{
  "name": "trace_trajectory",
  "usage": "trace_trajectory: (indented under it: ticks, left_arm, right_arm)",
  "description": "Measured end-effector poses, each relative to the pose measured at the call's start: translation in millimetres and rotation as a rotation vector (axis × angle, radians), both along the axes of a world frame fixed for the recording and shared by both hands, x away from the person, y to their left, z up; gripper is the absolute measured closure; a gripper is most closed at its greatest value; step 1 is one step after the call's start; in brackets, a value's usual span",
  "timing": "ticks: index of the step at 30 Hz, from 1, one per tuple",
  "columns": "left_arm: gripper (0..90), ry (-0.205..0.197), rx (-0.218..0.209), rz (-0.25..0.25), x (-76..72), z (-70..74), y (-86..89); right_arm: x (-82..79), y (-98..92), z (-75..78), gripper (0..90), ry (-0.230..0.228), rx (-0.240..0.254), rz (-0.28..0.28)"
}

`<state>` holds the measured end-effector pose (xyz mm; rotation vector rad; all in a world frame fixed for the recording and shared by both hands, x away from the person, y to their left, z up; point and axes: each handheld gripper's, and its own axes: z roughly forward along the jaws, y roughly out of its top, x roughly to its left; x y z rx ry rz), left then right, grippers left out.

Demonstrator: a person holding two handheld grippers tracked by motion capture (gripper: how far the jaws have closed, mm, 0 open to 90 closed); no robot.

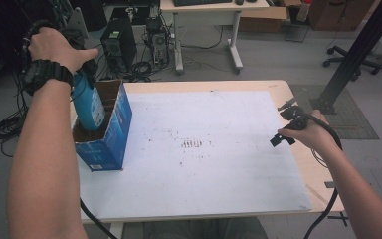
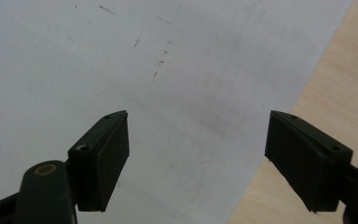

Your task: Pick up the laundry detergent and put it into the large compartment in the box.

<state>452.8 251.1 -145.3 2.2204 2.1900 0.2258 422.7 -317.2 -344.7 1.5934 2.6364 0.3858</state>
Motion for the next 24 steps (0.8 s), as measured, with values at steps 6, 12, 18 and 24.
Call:
trace_trajectory:
  ticks: [6, 12, 18, 24]
  left_arm:
    - [37.5, 0.009, -0.016, 0.003, 0.0, -11.3, 2.7]
    - [37.5, 0.020, -0.016, 0.008, 0.4, -23.5, 4.6]
    - [37.5, 0.030, -0.029, 0.010, 0.6, -35.8, 6.1]
    - [37.6, 0.039, -0.032, 0.009, 1.2, -47.2, 6.8]
  right_arm:
    - [-0.1, 0.7, -1.3, 21.6, 0.003, -0.001, 0.002]
    - [-0.3, 0.1, -2.5, 21.6, 0.005, -0.002, 0.002]
    - [-0.3, 0.1, -3.2, 21.6, 0.006, -0.003, 0.001]
    - [-0.2, 0.5, -3.4, 21.6, 0.009, -0.005, 0.001]
